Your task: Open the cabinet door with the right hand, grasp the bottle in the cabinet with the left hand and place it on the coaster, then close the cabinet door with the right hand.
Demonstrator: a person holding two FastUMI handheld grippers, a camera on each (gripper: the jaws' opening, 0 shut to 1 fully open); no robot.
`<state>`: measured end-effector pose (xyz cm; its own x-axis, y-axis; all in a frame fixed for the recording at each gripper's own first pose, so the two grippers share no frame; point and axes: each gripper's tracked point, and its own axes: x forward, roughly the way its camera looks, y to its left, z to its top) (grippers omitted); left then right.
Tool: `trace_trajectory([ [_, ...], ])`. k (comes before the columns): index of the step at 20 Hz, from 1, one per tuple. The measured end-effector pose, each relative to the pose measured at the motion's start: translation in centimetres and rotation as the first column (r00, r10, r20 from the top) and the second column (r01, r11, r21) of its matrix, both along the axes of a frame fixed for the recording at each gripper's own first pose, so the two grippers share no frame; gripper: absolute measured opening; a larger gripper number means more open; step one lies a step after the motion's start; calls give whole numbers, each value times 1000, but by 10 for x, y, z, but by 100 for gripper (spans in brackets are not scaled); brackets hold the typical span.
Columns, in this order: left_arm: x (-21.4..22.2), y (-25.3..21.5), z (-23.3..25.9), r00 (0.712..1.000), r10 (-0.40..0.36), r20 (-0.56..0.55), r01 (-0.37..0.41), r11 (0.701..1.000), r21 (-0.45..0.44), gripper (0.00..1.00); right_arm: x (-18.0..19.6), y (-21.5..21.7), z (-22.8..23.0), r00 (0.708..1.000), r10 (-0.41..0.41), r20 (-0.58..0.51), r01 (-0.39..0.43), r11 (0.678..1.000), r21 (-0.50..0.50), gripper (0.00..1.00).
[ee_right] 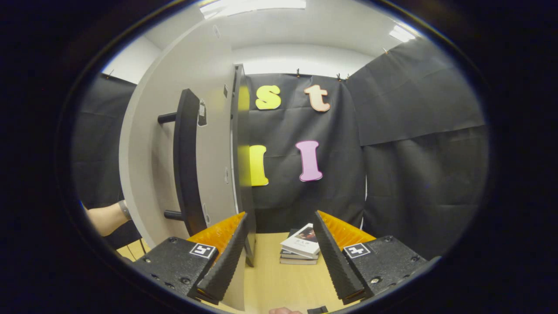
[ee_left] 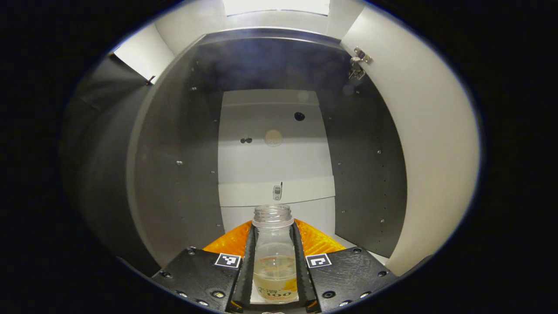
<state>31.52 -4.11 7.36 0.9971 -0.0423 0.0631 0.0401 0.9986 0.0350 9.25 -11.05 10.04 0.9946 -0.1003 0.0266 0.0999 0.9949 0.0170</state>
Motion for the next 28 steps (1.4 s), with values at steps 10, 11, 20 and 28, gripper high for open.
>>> trace_trajectory([
  [10, -133, 81, -54, 988, 153, -31, -153, 988, -7, 40, -1, 0, 5, 1000, 1, 24, -1, 1000, -12, 92],
  [11, -144, 92, -66, 981, 190, -33, -189, 982, 10, 40, 0, 0, 6, 1000, 1, 30, -1, 1000, -3, 92],
  [20, -219, 124, -210, 920, 372, -127, -367, 928, 65, 40, -7, -2, 23, 998, -47, 42, 46, 999, 19, 92],
  [28, -244, 131, -297, 896, 416, -156, -398, 907, 135, 40, -11, -4, 29, 996, -89, 2, 89, 996, -26, 92],
])
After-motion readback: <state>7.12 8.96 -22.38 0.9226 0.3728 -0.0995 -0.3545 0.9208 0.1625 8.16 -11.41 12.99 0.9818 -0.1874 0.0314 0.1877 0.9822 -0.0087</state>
